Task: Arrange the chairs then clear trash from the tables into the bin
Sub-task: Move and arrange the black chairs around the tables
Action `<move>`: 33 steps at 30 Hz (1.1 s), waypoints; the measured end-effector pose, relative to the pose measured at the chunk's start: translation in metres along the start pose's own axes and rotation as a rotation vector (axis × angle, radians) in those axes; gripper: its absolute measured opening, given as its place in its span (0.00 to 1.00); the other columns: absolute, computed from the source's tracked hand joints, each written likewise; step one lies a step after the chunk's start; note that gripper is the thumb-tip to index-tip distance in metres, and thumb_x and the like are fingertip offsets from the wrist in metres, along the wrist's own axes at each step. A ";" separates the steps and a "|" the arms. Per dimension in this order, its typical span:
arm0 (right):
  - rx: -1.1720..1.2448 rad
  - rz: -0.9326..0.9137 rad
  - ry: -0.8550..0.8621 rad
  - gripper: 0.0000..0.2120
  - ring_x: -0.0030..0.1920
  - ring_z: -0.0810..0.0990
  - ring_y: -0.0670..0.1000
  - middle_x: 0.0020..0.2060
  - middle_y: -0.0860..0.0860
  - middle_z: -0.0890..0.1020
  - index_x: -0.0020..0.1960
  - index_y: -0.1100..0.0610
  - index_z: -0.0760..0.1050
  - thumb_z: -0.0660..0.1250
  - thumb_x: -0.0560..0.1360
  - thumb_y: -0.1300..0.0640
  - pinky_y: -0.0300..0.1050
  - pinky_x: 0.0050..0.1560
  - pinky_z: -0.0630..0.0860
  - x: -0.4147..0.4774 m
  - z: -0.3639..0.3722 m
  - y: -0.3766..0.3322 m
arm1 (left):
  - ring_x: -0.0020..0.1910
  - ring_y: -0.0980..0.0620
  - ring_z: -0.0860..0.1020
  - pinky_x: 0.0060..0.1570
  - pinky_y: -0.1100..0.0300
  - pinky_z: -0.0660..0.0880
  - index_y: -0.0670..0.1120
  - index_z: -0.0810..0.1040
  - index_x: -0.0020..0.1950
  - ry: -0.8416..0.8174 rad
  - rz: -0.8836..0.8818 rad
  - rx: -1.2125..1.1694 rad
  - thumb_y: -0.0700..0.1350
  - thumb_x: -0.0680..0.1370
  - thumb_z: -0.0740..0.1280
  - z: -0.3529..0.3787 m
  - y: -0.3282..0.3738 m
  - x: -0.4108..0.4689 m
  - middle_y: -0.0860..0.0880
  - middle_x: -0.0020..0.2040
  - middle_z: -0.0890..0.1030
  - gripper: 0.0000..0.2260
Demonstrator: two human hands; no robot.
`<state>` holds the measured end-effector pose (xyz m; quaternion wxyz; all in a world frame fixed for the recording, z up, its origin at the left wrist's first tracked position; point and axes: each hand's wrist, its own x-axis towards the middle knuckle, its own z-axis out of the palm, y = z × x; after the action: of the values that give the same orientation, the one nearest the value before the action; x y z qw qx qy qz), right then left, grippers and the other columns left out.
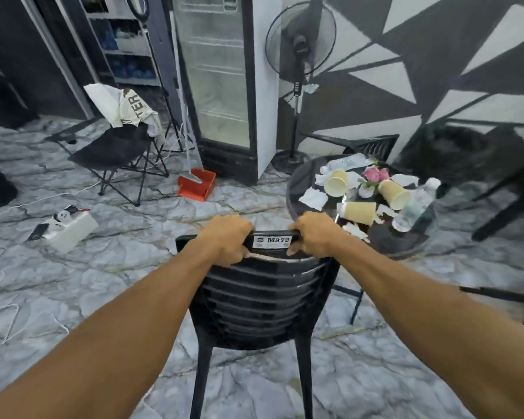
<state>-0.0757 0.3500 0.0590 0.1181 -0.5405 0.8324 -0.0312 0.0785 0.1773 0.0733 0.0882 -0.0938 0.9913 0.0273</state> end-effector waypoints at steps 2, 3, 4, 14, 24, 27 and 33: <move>-0.014 0.050 0.022 0.16 0.45 0.79 0.56 0.36 0.50 0.79 0.41 0.52 0.77 0.75 0.68 0.41 0.48 0.37 0.72 -0.034 -0.002 0.008 | 0.50 0.45 0.79 0.42 0.54 0.70 0.49 0.78 0.55 0.005 0.066 0.012 0.51 0.74 0.74 -0.005 0.025 0.002 0.47 0.49 0.79 0.13; -0.019 0.075 0.023 0.17 0.45 0.79 0.56 0.39 0.51 0.82 0.45 0.53 0.79 0.75 0.68 0.40 0.49 0.39 0.74 -0.049 -0.003 0.012 | 0.50 0.44 0.79 0.42 0.54 0.70 0.49 0.78 0.54 0.007 0.095 0.007 0.51 0.74 0.75 -0.006 0.037 0.004 0.47 0.48 0.79 0.13; -0.019 0.095 0.028 0.18 0.46 0.80 0.56 0.41 0.52 0.83 0.47 0.53 0.81 0.75 0.68 0.40 0.51 0.41 0.77 -0.063 -0.004 0.017 | 0.49 0.44 0.78 0.42 0.54 0.70 0.49 0.77 0.52 0.008 0.124 0.000 0.50 0.74 0.75 -0.006 0.048 0.006 0.48 0.46 0.77 0.12; -0.023 0.239 0.107 0.13 0.39 0.77 0.55 0.32 0.49 0.77 0.39 0.51 0.75 0.73 0.71 0.43 0.48 0.37 0.71 -0.180 0.037 0.057 | 0.41 0.47 0.71 0.37 0.52 0.64 0.50 0.71 0.49 0.074 0.296 0.057 0.52 0.78 0.70 0.040 0.146 0.008 0.52 0.39 0.71 0.10; -0.001 0.235 0.127 0.11 0.42 0.80 0.60 0.41 0.56 0.82 0.48 0.56 0.73 0.62 0.79 0.48 0.48 0.35 0.62 -0.274 0.168 0.066 | 0.45 0.44 0.79 0.37 0.52 0.64 0.48 0.71 0.56 -0.008 0.408 0.218 0.50 0.83 0.59 0.162 0.213 -0.025 0.48 0.47 0.80 0.07; 0.050 0.246 0.144 0.11 0.42 0.79 0.60 0.42 0.56 0.81 0.48 0.56 0.72 0.62 0.80 0.48 0.49 0.36 0.66 -0.272 0.169 0.056 | 0.46 0.44 0.79 0.36 0.53 0.66 0.49 0.72 0.54 -0.025 0.375 0.200 0.51 0.83 0.60 0.157 0.204 -0.027 0.49 0.47 0.81 0.06; 0.072 0.262 0.147 0.08 0.42 0.79 0.60 0.42 0.56 0.81 0.49 0.57 0.73 0.64 0.79 0.52 0.50 0.37 0.68 -0.250 0.179 0.025 | 0.49 0.44 0.80 0.38 0.53 0.66 0.48 0.75 0.53 -0.085 0.203 0.289 0.46 0.81 0.61 0.149 0.193 -0.044 0.47 0.49 0.81 0.05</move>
<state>0.0403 0.6009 -0.0789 0.0793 -0.4190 0.9005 -0.0850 0.1090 0.3853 -0.0578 0.1394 0.0217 0.9847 -0.1026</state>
